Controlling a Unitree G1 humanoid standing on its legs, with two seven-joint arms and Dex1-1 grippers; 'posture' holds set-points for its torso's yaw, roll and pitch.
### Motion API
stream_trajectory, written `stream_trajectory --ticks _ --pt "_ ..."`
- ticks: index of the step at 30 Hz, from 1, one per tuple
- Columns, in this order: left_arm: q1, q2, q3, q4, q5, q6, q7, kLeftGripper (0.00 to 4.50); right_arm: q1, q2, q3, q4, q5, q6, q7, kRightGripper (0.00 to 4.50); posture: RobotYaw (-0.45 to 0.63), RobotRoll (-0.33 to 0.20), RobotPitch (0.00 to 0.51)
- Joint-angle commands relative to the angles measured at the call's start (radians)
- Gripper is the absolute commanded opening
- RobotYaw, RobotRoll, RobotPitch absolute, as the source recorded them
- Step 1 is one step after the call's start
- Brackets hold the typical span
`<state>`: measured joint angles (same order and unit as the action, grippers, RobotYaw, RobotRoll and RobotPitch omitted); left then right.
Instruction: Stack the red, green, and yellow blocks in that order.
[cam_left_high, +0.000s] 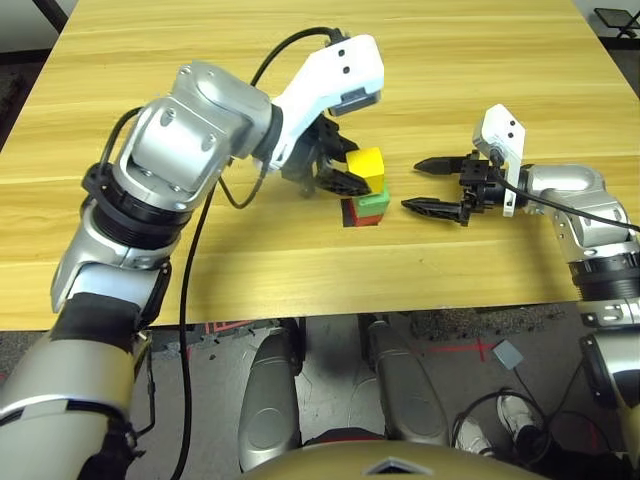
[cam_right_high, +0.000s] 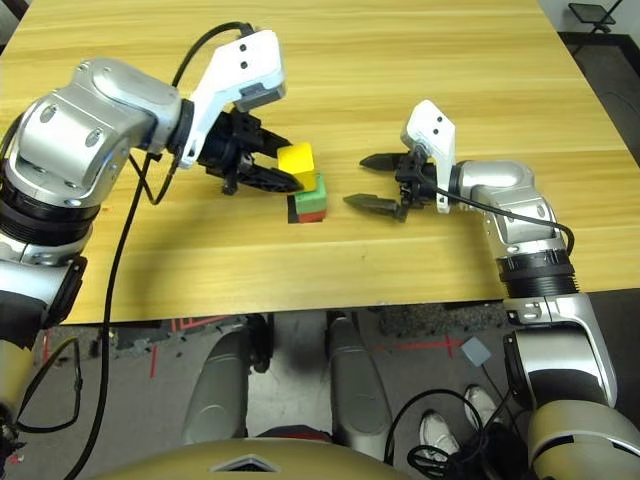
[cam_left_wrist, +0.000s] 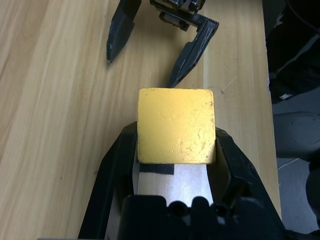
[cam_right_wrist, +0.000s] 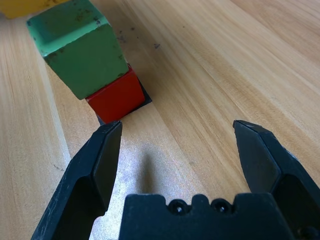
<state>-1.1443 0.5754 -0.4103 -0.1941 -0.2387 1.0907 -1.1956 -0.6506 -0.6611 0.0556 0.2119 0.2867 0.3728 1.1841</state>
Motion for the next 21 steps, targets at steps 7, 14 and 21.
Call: stream_trajectory --ticks 7,14,21 --pt "0.002 -0.026 -0.045 -0.021 -0.028 -0.021 0.040 2.00 0.040 -0.012 -0.013 -0.043 0.015 0.021 -0.010 4.50 0.06 0.010 0.283" --pt "0.018 -0.026 -0.052 -0.011 -0.029 -0.038 0.069 2.00 0.043 -0.012 -0.013 -0.044 0.017 0.025 -0.011 4.50 0.06 0.008 0.287" --pt "0.021 -0.011 -0.057 -0.005 -0.028 -0.053 0.075 2.00 0.036 -0.012 -0.009 -0.032 0.015 0.021 -0.005 4.50 0.07 0.006 0.286"
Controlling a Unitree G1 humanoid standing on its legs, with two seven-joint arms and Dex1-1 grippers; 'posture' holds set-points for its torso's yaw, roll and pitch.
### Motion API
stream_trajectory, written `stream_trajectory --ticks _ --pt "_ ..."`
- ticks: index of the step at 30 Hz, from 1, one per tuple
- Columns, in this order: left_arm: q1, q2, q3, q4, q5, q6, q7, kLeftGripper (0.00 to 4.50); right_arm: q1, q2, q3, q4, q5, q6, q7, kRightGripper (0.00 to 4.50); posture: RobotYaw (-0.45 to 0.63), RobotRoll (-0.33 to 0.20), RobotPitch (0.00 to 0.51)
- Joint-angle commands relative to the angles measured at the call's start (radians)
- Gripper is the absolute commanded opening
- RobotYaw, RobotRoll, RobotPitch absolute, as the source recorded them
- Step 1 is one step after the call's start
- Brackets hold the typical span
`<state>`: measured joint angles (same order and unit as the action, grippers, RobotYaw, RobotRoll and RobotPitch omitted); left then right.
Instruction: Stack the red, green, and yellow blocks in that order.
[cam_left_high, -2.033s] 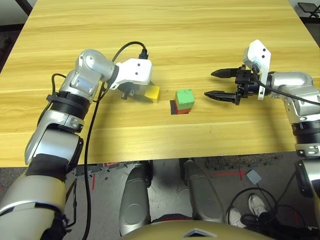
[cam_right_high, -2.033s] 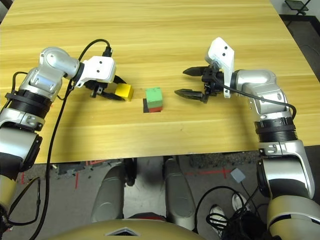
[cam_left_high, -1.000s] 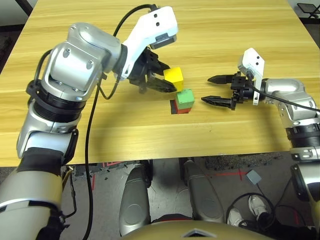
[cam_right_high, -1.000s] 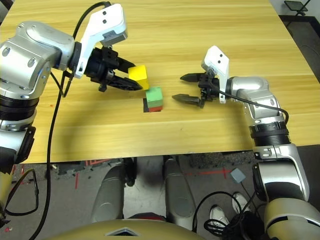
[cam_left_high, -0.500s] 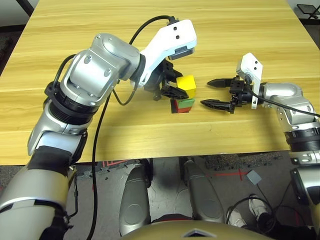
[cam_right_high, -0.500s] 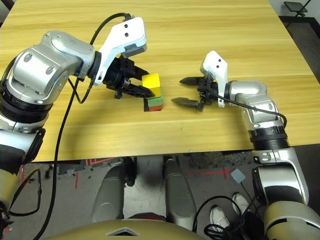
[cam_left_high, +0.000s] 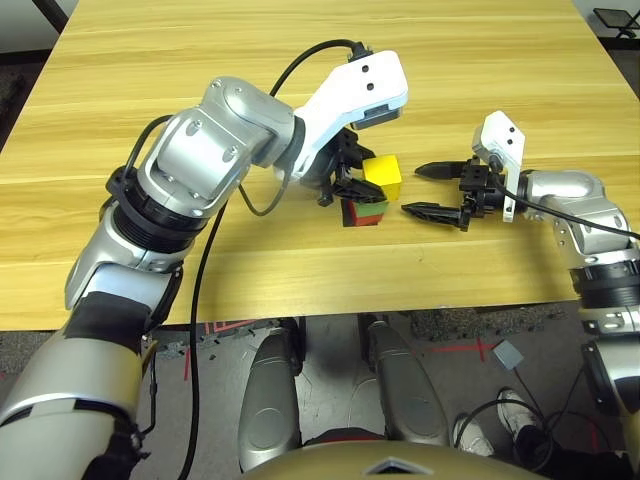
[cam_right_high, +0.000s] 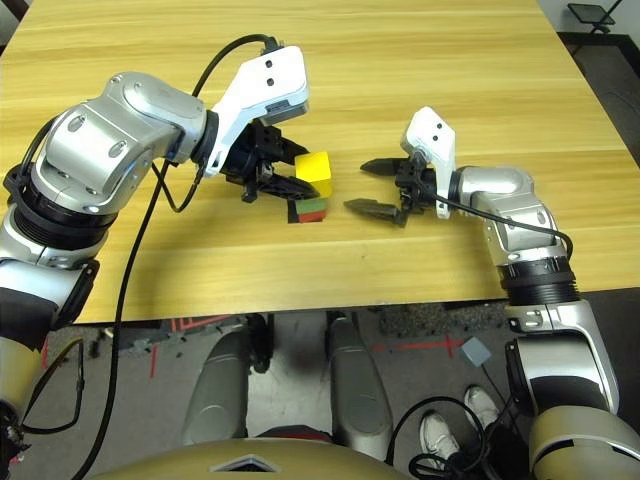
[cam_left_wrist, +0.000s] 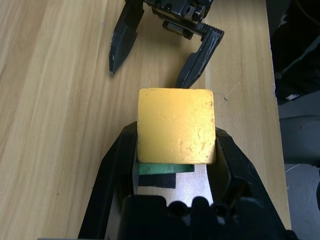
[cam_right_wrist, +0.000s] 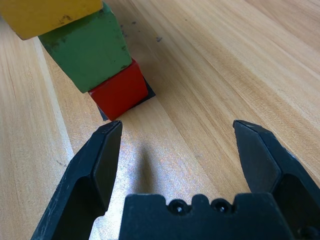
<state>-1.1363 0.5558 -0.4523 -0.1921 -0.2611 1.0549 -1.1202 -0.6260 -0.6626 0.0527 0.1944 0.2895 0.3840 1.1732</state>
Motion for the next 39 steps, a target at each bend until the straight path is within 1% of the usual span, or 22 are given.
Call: stream_trajectory --ticks 1,5,9,12,15,18,20,21,22,23,25,27,29,31,32,34,37,39 --pt "0.013 0.011 -0.017 -0.007 -0.004 -0.021 0.001 2.00 0.009 -0.009 -0.006 -0.013 0.012 0.010 0.006 4.50 0.07 0.006 0.285" --pt "0.012 0.025 -0.027 -0.010 -0.004 -0.017 -0.001 2.00 0.003 -0.007 -0.004 -0.007 0.012 0.009 0.007 4.50 0.07 0.006 0.285" --pt "0.013 0.015 -0.008 -0.016 -0.025 0.001 0.009 3.41 0.003 -0.008 -0.006 -0.003 0.011 0.005 0.009 4.50 0.08 0.005 0.283" --pt "0.001 0.004 0.030 -0.025 -0.067 0.043 0.015 4.48 -0.003 -0.012 -0.009 0.007 0.011 0.001 0.012 4.50 0.08 0.002 0.279" --pt "-0.012 -0.007 0.131 -0.019 -0.141 0.083 0.018 4.48 -0.017 -0.017 -0.037 0.037 0.038 -0.017 0.043 4.50 0.08 -0.001 0.276" --pt "-0.017 -0.026 0.299 0.026 -0.225 0.155 0.061 4.48 -0.040 -0.028 -0.081 0.088 0.077 -0.038 0.082 4.50 0.08 -0.005 0.273" --pt "-0.002 -0.039 0.431 0.069 -0.245 0.152 0.134 4.48 -0.057 -0.035 -0.133 0.125 0.104 -0.015 0.053 4.50 0.08 -0.010 0.273" --pt "0.006 -0.046 0.478 0.084 -0.250 0.145 0.168 4.48 -0.064 -0.037 -0.153 0.139 0.114 -0.006 0.037 4.50 0.08 -0.013 0.273" --pt "0.024 -0.046 0.529 0.106 -0.230 0.112 0.227 4.48 -0.077 -0.031 -0.193 0.169 0.122 0.003 -0.019 4.50 0.08 -0.021 0.274" --pt "0.051 -0.042 0.569 0.125 -0.199 0.050 0.279 4.48 -0.089 -0.025 -0.232 0.205 0.122 0.000 -0.083 4.50 0.09 -0.023 0.274" --pt "0.130 -0.024 0.634 0.163 -0.126 -0.118 0.374 4.48 -0.098 -0.018 -0.306 0.294 0.109 -0.062 -0.205 4.50 0.09 -0.032 0.274" --pt "0.214 -0.013 0.681 0.185 -0.087 -0.222 0.446 4.48 -0.094 -0.015 -0.349 0.369 0.092 -0.140 -0.287 4.50 0.10 -0.037 0.274" --pt "0.302 -0.029 0.736 0.202 -0.062 -0.320 0.526 4.48 -0.090 -0.005 -0.388 0.445 0.081 -0.231 -0.357 4.50 0.10 -0.041 0.271" --pt "0.419 -0.057 0.779 0.215 -0.033 -0.456 0.591 4.48 -0.086 0.001 -0.426 0.538 0.070 -0.335 -0.429 4.50 0.09 -0.046 0.268" --pt "0.472 -0.067 0.784 0.222 -0.017 -0.525 0.607 4.48 -0.084 -0.001 -0.438 0.584 0.065 -0.379 -0.456 4.50 0.09 -0.048 0.265" --pt "0.545 -0.085 0.779 0.236 -0.003 -0.607 0.627 4.48 -0.087 -0.011 -0.450 0.658 0.058 -0.444 -0.478 4.50 0.08 -0.052 0.258" --pt "0.606 -0.110 0.769 0.249 0.003 -0.665 0.657 4.48 -0.099 -0.029 -0.457 0.746 0.052 -0.513 -0.486 4.50 0.06 -0.058 0.251" --pt "0.647 -0.142 0.775 0.261 0.011 -0.739 0.693 4.48 -0.094 -0.045 -0.464 0.801 0.050 -0.542 -0.503 4.50 0.05 -0.058 0.250"
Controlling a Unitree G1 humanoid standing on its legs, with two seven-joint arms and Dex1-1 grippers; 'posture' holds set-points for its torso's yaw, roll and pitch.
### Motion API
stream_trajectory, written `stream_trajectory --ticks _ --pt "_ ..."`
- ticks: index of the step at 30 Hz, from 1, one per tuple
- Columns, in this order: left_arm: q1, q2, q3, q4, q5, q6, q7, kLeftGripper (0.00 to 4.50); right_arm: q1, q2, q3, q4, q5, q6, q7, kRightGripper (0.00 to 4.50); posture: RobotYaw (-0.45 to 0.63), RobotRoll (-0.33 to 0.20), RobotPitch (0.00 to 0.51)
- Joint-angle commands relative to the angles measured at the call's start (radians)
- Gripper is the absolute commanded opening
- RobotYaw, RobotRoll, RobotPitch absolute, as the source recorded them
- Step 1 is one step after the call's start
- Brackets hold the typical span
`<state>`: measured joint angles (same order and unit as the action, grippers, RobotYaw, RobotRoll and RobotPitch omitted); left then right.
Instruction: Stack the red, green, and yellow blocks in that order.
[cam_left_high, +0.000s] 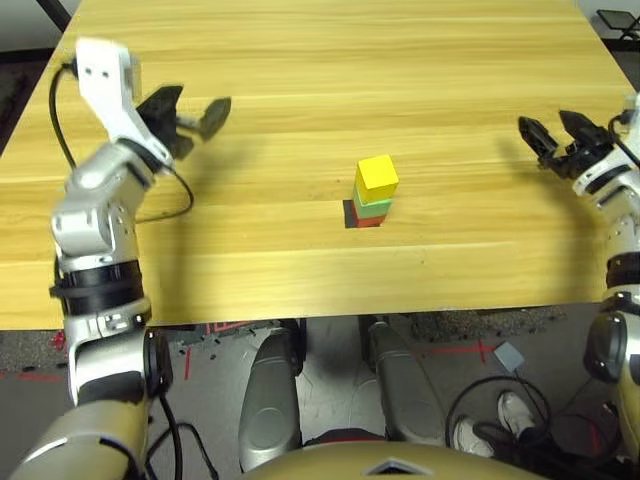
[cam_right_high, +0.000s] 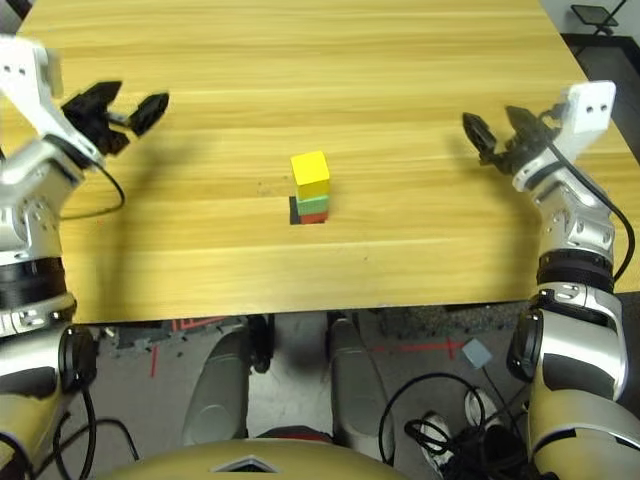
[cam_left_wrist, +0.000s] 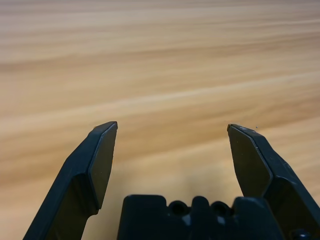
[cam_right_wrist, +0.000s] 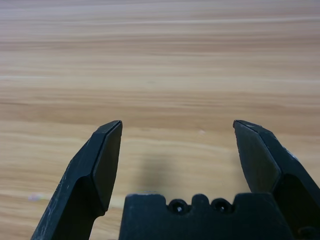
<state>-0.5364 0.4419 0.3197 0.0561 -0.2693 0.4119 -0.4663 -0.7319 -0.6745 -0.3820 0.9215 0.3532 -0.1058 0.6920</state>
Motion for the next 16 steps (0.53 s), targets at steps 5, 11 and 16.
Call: stream_trajectory --ticks 5,11,16 --pt "0.080 -0.102 0.019 0.047 0.025 -0.244 0.132 4.48 0.016 -0.081 -0.048 0.187 -0.017 -0.119 -0.030 4.50 0.05 -0.055 0.254" --pt "0.068 -0.112 0.017 0.162 0.042 -0.389 0.179 4.48 0.042 -0.109 -0.082 0.241 -0.006 -0.170 -0.061 4.50 0.01 -0.067 0.268" --pt "0.071 -0.115 0.001 0.178 0.033 -0.440 0.177 4.48 0.048 -0.110 -0.087 0.255 -0.011 -0.178 -0.069 4.50 -0.01 -0.069 0.270"
